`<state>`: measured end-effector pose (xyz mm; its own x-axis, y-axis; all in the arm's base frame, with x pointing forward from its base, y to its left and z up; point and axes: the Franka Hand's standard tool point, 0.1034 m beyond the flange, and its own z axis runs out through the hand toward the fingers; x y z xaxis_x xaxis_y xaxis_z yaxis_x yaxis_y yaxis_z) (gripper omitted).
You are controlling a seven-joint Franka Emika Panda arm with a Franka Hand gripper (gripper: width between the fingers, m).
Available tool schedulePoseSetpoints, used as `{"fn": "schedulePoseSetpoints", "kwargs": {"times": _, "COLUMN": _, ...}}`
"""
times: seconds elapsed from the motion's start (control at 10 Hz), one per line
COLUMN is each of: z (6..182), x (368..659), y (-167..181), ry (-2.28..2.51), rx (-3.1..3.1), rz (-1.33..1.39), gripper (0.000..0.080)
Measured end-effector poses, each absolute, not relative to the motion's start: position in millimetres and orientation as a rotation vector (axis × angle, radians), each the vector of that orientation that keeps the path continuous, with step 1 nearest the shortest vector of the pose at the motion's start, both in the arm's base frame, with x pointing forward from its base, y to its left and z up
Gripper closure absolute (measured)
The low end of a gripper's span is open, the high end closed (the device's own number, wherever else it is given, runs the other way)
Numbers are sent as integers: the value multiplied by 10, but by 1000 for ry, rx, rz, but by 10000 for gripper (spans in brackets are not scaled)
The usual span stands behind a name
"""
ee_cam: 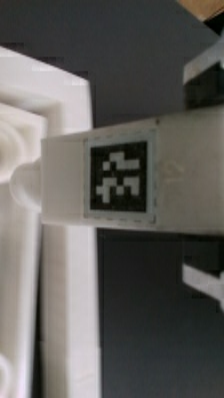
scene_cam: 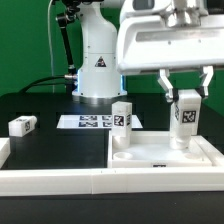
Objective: Assemble square table
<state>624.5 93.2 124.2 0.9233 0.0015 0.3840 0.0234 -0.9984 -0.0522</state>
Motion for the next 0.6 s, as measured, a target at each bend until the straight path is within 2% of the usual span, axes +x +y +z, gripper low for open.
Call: {"fn": "schedulePoseSetpoints", "kwargs": {"times": 0.6, "z": 1247, "x": 6281, "y": 991, "ry": -38, "rx": -3008, "rz": -702, "gripper": 508}}
